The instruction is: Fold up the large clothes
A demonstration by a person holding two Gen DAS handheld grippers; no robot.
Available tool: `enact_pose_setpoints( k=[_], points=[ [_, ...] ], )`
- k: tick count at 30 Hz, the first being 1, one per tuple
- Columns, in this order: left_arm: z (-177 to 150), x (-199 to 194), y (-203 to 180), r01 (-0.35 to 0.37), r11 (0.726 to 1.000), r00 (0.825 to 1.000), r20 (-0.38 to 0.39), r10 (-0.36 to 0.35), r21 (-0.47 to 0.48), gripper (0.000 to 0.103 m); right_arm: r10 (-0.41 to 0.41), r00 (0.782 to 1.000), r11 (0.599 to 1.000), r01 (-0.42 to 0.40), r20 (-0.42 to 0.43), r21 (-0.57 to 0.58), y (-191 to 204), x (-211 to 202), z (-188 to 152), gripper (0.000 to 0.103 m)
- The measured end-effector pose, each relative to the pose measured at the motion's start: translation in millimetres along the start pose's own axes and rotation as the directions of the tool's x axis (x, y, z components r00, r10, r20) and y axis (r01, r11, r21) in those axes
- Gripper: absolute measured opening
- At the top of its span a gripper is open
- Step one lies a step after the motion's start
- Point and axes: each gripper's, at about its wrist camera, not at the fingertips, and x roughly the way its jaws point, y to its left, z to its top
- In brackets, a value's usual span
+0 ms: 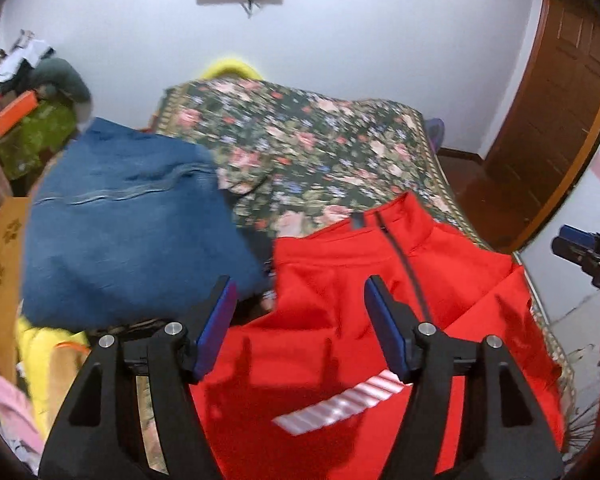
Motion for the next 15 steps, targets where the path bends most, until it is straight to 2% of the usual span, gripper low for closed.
enact_pose_setpoints(
  k=[5, 11, 15],
  points=[
    [12, 48, -14, 0.027, 0.999, 0.998, -0.065, -0.025, 0.017, 0.065, 0.010, 1.000, 0.999, -0.010, -0.025, -0.034, 3, 31, 14, 0.055],
    [21, 118, -6, 0.010, 0.999, 0.982, -0.190, -0.020, -0.054, 0.065, 0.043, 0.990, 0.999, -0.044, -0.131, -0.008, 0, 91, 29, 0.055],
    [21, 145, -2, -0.014, 0.998, 0.974, -0.228, -0.002, -0.065, 0.065, 0.063, 0.978, 0.998, -0.060, -0.200, 0.022, -1, 130, 38, 0.055]
  ],
)
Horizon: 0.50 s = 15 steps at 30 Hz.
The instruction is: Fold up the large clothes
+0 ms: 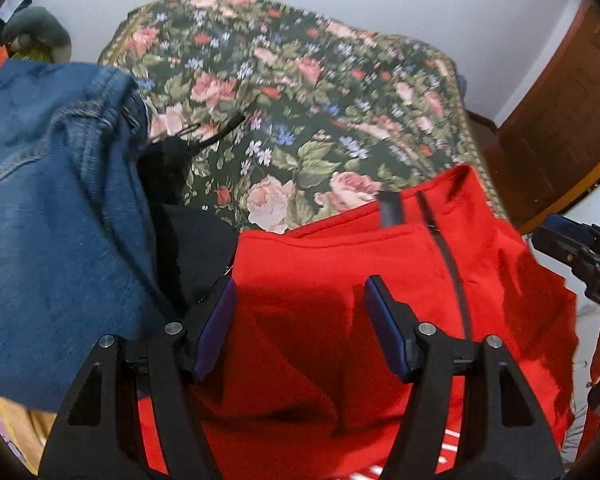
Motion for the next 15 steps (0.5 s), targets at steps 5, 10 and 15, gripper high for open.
enact_pose_setpoints(
  k=[5, 10, 15],
  points=[
    [-7, 23, -19, -0.053, 0.992, 0.998, -0.017, 0.055, 0.119, 0.066, 0.053, 0.995, 0.998, -0.049, -0.087, 0.049, 3, 45, 12, 0.055],
    [-9, 30, -20, -0.025, 0.992, 0.999, -0.020, 0.028, 0.120, 0.064, 0.102, 0.988, 0.990, -0.089, -0.116, 0.110, 1, 70, 11, 0.055],
    [-9, 32, 1, 0.137, 0.990, 0.990, -0.038, -0.138, -0.022, 0.028, 0.113, 0.988, 0.992, -0.106, -0.104, 0.070, 6, 65, 8, 0.034]
  ],
)
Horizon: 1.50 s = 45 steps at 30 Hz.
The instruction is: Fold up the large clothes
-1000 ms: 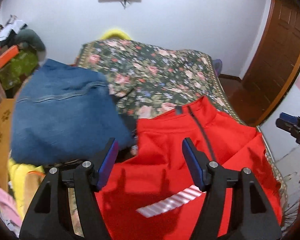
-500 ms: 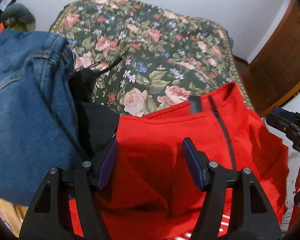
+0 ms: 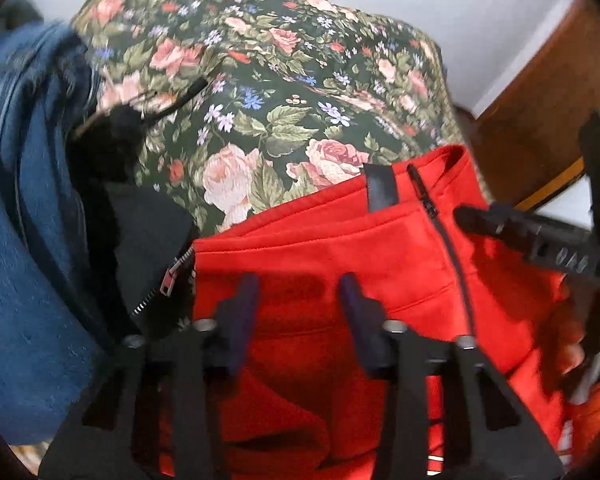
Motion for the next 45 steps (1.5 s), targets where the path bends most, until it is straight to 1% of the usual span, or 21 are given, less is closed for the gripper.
enact_pose_setpoints(
  k=[1, 2, 3, 5, 7, 10, 14, 19, 21, 24, 26, 28, 32, 34, 36, 38, 39, 41, 42, 43, 45],
  points=[
    [0, -3, 2, 0.003, 1.000, 1.000, 0.005, -0.003, -0.013, 0.009, -0.011, 1.000, 1.000, 0.011, 0.007, -0.023, 4, -3, -3, 0.023],
    [0, -6, 2, -0.005, 1.000, 1.000, 0.007, 0.005, -0.019, 0.000, -0.014, 1.000, 0.999, 0.015, 0.015, -0.036, 8, -8, -5, 0.019],
    [1, -11, 4, -0.001, 1.000, 1.000, 0.008, 0.002, -0.029, 0.000, -0.012, 1.000, 0.999, 0.013, 0.019, -0.041, 9, -9, -5, 0.011],
    [1, -27, 6, 0.015, 0.998, 0.999, 0.038, -0.013, -0.056, 0.000, -0.009, 0.998, 0.999, 0.012, 0.058, -0.049, 16, -27, -10, 0.009],
    [1, -52, 1, 0.031, 0.998, 0.996, 0.088, -0.026, -0.049, 0.000, 0.004, 0.995, 0.998, 0.002, 0.099, -0.060, 21, -47, -13, 0.009],
    [-4, -93, -15, 0.047, 0.999, 0.987, 0.154, -0.047, 0.003, 0.000, 0.044, 0.985, 0.996, -0.031, 0.167, -0.078, 32, -93, -23, 0.009],
    [-26, -151, -41, 0.038, 0.994, 0.969, 0.239, -0.061, 0.100, 0.000, 0.054, 0.970, 0.991, -0.022, 0.239, -0.136, 50, -144, -49, 0.009],
    [-68, -204, -57, 0.047, 0.983, 0.950, 0.298, -0.099, 0.177, 0.000, 0.056, 0.964, 0.976, 0.002, 0.259, -0.218, 72, -179, -101, 0.009],
    [-87, -213, -58, 0.037, 0.980, 0.950, 0.297, -0.095, 0.194, 0.000, 0.055, 0.966, 0.972, 0.006, 0.253, -0.234, 76, -183, -121, 0.009],
    [-118, -214, -54, 0.011, 0.978, 0.961, 0.267, -0.067, 0.208, 0.000, 0.023, 0.970, 0.964, 0.042, 0.241, -0.263, 81, -181, -154, 0.009],
    [-140, -208, -51, -0.047, 0.976, 0.970, 0.244, -0.007, 0.214, 0.000, -0.004, 0.976, 0.961, 0.064, 0.217, -0.269, 81, -172, -176, 0.009],
    [-159, -199, -47, -0.104, 0.972, 0.971, 0.233, 0.054, 0.209, 0.001, -0.023, 0.982, 0.964, 0.072, 0.190, -0.255, 76, -161, -192, 0.009],
    [-194, -174, -33, -0.087, 0.980, 0.989, 0.132, 0.063, 0.181, 0.001, -0.045, 0.988, 0.978, 0.074, 0.148, -0.195, 61, -140, -215, 0.010],
    [-206, -165, -28, -0.079, 0.983, 0.994, 0.093, 0.064, 0.165, 0.002, -0.023, 0.990, 0.987, 0.044, 0.137, -0.152, 50, -133, -221, 0.015],
    [-214, -158, -28, -0.084, 0.984, 0.995, 0.068, 0.074, 0.159, 0.002, 0.009, 0.987, 0.991, 0.012, 0.160, -0.131, 45, -139, -225, 0.016],
    [-218, -155, -30, -0.094, 0.981, 0.995, 0.058, 0.086, 0.169, 0.006, 0.028, 0.989, 0.992, -0.010, 0.142, -0.128, 45, -144, -225, 0.019],
    [-217, -156, -32, -0.096, 0.980, 0.994, 0.061, 0.086, 0.175, 0.011, 0.031, 0.991, 0.992, -0.014, 0.131, -0.125, 45, -148, -222, 0.023],
    [-211, -162, -38, -0.107, 0.977, 0.992, 0.090, 0.092, 0.182, 0.027, 0.024, 0.992, 0.992, -0.008, 0.128, -0.126, 48, -154, -223, 0.024],
    [-209, -165, -39, -0.109, 0.977, 0.990, 0.104, 0.091, 0.181, 0.040, 0.021, 0.991, 0.991, -0.003, 0.131, -0.134, 51, -159, -220, 0.025],
    [-204, -170, -41, -0.108, 0.979, 0.988, 0.130, 0.086, 0.175, 0.049, 0.014, 0.990, 0.990, 0.005, 0.137, -0.141, 53, -163, -220, 0.025],
    [-195, -176, -42, -0.097, 0.982, 0.983, 0.169, 0.070, 0.159, 0.052, 0.008, 0.987, 0.988, 0.017, 0.159, -0.153, 58, -169, -222, 0.025]
  ],
)
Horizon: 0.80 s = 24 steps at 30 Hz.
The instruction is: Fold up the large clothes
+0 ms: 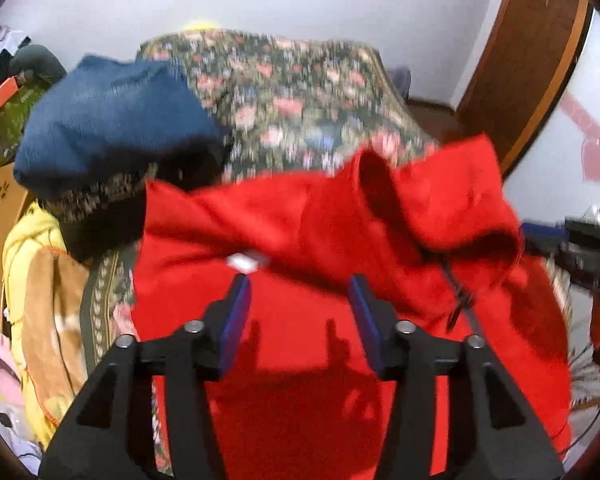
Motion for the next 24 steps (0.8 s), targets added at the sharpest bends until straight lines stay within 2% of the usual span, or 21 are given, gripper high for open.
enact_pose_setpoints(
  k=[2, 4, 6, 9, 13, 16, 17, 19, 22, 23, 24],
  points=[
    [11, 1, -1, 0.018, 1.000, 1.000, 0.017, -0.018, -0.006, 0.054, -0.005, 0.999, 1.000, 0.005, 0.041, -0.011, 4, -9, 5, 0.029],
    [17, 10, -4, 0.022, 1.000, 1.000, 0.015, -0.022, 0.000, 0.054, -0.008, 0.997, 1.000, 0.008, 0.073, 0.000, 4, -13, 9, 0.044],
    [21, 22, -7, 0.022, 1.000, 1.000, -0.004, -0.022, 0.001, 0.054, -0.016, 0.996, 1.000, 0.014, 0.091, 0.023, 2, -16, 10, 0.049],
    [23, 44, -11, 0.047, 0.999, 0.998, -0.038, -0.047, -0.011, 0.054, -0.011, 0.997, 0.998, 0.006, 0.076, 0.062, 1, -12, 13, 0.050],
    [24, 68, -15, 0.005, 1.000, 0.999, -0.045, -0.005, -0.004, 0.053, 0.088, 0.996, 0.994, -0.089, 0.025, 0.058, 14, 1, 12, 0.050],
    [24, 73, -14, 0.010, 1.000, 1.000, -0.029, -0.010, -0.016, 0.041, 0.148, 0.989, 0.989, -0.147, -0.015, 0.030, 25, 15, 9, 0.050],
    [24, 73, -13, 0.003, 1.000, 1.000, -0.023, -0.003, -0.013, 0.036, 0.137, 0.990, 0.990, -0.137, -0.021, 0.024, 26, 19, 8, 0.050],
    [23, 72, -11, -0.002, 1.000, 1.000, -0.023, 0.001, -0.011, 0.016, 0.066, 0.997, 0.998, -0.065, -0.038, 0.010, 28, 31, 7, 0.050],
    [21, 61, -6, 0.018, 1.000, 1.000, -0.008, -0.019, -0.017, 0.006, 0.027, 0.999, 0.999, -0.026, -0.035, 0.023, 23, 39, 9, 0.049],
    [20, 58, -5, 0.017, 1.000, 1.000, -0.001, -0.017, -0.016, 0.005, 0.019, 0.999, 0.999, -0.018, -0.029, 0.027, 21, 38, 10, 0.047],
    [20, 52, -3, 0.017, 1.000, 1.000, 0.009, -0.016, -0.016, 0.005, -0.005, 1.000, 1.000, 0.006, -0.020, 0.025, 20, 36, 11, 0.036]
  ],
)
